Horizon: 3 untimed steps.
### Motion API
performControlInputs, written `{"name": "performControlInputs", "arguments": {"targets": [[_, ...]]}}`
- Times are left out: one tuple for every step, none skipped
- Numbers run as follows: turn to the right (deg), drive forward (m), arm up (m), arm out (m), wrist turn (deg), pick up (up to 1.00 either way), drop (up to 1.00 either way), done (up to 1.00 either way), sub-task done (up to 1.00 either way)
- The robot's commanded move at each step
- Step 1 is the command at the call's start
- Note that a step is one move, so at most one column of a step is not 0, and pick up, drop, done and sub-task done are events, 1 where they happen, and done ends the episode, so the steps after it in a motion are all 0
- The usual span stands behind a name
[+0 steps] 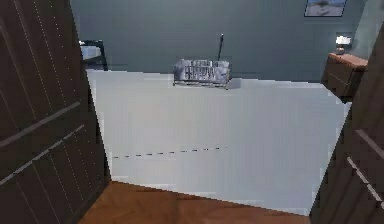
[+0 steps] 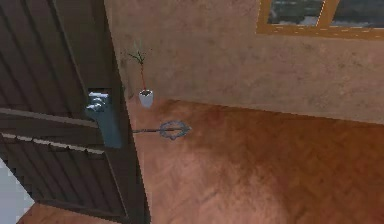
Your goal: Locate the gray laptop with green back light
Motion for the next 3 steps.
{"name": "performControlInputs", "arguments": {"targets": [[0.0,1.0,0.0,0.0,0.0,0.0,0.0,0.0,0.0],[0.0,0.55,0.0,0.0,0.0,0.0,0.0,0.0,0.0],[-42.0,0.0,0.0,0.0,0.0,0.0,0.0,0.0,0.0]]}}
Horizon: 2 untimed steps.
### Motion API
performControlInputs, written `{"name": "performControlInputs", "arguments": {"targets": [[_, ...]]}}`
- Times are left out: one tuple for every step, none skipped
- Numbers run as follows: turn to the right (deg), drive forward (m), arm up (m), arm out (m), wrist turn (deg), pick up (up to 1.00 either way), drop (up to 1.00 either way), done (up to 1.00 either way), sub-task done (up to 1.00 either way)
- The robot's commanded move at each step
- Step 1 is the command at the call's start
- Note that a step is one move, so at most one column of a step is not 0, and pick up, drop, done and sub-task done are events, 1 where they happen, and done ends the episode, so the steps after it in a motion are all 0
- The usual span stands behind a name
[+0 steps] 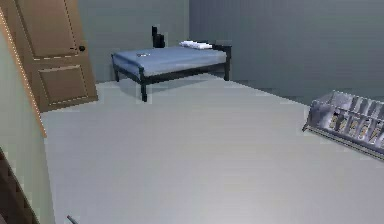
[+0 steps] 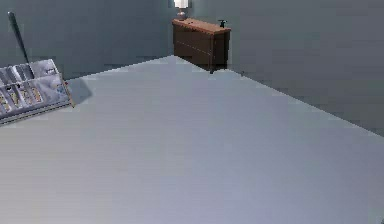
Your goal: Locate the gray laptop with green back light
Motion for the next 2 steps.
{"name": "performControlInputs", "arguments": {"targets": [[0.0,0.65,0.0,0.0,0.0,0.0,0.0,0.0,0.0],[-36.0,0.0,0.0,0.0,0.0,0.0,0.0,0.0,0.0]]}}
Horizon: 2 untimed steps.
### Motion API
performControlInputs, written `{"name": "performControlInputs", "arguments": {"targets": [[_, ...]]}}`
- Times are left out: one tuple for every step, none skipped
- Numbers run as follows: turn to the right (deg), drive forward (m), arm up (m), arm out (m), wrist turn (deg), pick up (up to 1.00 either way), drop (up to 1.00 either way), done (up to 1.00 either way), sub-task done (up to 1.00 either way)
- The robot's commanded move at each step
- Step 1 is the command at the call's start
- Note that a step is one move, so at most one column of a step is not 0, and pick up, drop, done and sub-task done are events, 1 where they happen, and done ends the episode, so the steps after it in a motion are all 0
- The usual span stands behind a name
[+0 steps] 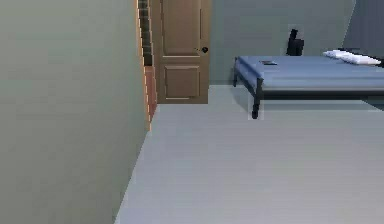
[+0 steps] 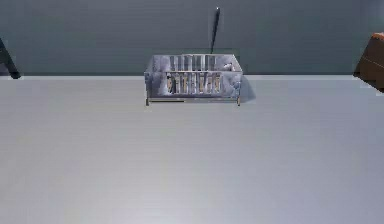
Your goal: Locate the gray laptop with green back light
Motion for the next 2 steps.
{"name": "performControlInputs", "arguments": {"targets": [[0.0,1.0,0.0,0.0,0.0,0.0,0.0,0.0,0.0],[0.0,1.0,0.0,0.0,0.0,0.0,0.0,0.0,0.0]]}}
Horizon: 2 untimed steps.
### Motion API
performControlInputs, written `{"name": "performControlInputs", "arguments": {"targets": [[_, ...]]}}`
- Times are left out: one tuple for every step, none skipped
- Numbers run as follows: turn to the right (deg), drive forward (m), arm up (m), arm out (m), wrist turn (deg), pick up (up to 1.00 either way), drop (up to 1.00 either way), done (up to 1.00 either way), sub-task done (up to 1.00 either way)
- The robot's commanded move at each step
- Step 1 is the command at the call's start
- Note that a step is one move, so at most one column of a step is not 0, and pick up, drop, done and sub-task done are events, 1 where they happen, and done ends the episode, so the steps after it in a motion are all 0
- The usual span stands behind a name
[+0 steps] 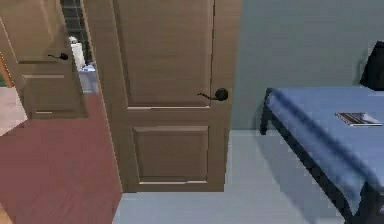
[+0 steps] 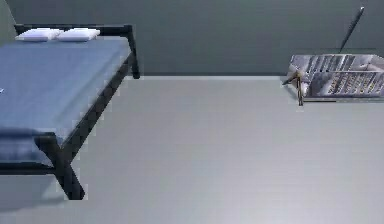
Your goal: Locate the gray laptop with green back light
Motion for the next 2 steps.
{"name": "performControlInputs", "arguments": {"targets": [[0.0,0.65,0.0,0.0,0.0,0.0,0.0,0.0,0.0],[-45.0,0.0,0.0,0.0,0.0,0.0,0.0,0.0,0.0]]}}
